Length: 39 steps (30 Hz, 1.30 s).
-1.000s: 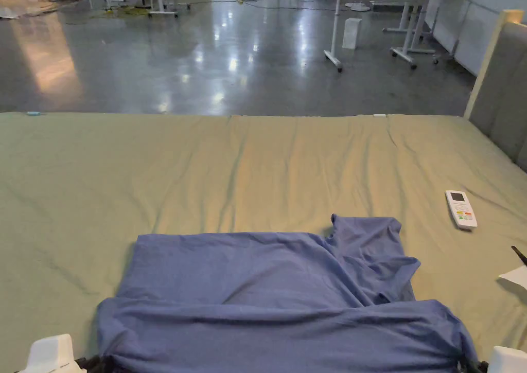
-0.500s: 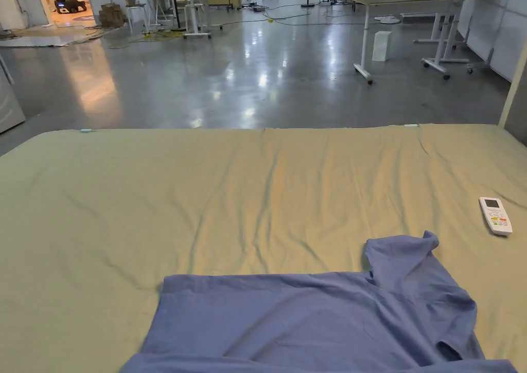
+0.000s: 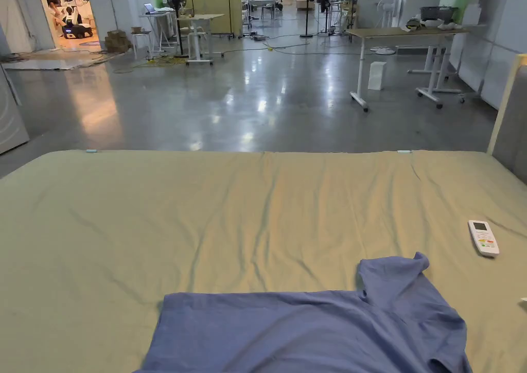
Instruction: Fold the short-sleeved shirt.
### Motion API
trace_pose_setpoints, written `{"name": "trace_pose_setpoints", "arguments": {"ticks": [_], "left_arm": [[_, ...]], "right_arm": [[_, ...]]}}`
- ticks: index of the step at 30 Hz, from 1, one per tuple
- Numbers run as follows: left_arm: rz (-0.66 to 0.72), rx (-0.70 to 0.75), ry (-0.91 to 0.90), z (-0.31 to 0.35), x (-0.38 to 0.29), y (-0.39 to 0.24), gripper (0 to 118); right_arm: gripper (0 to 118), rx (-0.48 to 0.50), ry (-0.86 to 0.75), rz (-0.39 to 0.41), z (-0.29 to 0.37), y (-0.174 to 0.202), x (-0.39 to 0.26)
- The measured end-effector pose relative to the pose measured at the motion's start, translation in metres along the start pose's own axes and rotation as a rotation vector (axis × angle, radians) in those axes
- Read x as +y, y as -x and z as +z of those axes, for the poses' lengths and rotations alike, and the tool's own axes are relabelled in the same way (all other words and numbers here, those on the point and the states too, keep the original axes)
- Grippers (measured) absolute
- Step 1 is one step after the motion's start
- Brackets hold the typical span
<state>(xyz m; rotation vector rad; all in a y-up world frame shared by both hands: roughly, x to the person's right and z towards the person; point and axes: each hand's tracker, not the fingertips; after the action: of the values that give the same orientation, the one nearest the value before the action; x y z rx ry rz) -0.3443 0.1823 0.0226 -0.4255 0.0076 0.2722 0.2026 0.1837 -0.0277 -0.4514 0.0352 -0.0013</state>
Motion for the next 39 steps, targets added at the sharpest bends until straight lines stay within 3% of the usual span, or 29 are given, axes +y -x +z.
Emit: {"name": "trace_pose_setpoints", "arguments": {"ticks": [6, 12, 14, 16, 17, 19, 22, 24, 32, 39], "left_arm": [[-0.209, 0.006, -0.205, 0.053, 0.041, -0.071, 90], [-0.367, 0.001, -0.249, 0.086, 0.045, -0.110, 84], [-0.369, 0.001, -0.243, 0.093, 0.046, -0.120, 68], [-0.354, 0.006, -0.236, 0.089, 0.046, -0.116, 64], [-0.343, 0.004, -0.228, 0.093, 0.047, -0.123, 56], [-0.332, -0.005, -0.221, 0.091, 0.045, -0.120, 27], [-0.299, -0.019, -0.202, 0.096, 0.046, -0.128, 4], [-0.278, -0.041, -0.178, 0.096, 0.048, -0.122, 0], [-0.276, -0.052, -0.136, 0.086, 0.042, -0.121, 0], [-0.222, -0.010, -0.077, 0.038, 0.064, -0.101, 0]], "right_arm": [[85, 0.134, -0.146, 0.014, 0.048, 0.040, 0.044], [80, 0.198, -0.213, 0.048, 0.078, 0.065, 0.058], [69, 0.252, -0.215, 0.026, 0.083, 0.067, 0.058], [67, 0.328, -0.216, -0.039, 0.087, 0.066, 0.057], [63, 0.346, -0.222, -0.052, 0.089, 0.067, 0.056], [42, 0.331, -0.217, -0.032, 0.092, 0.069, 0.056], [6, 0.306, -0.219, 0.003, 0.094, 0.075, 0.053], [0, 0.298, -0.200, -0.008, 0.092, 0.075, 0.053], [0, 0.291, -0.175, -0.009, 0.082, 0.076, 0.053], [0, 0.293, -0.124, -0.002, 0.067, 0.072, 0.045]]}}
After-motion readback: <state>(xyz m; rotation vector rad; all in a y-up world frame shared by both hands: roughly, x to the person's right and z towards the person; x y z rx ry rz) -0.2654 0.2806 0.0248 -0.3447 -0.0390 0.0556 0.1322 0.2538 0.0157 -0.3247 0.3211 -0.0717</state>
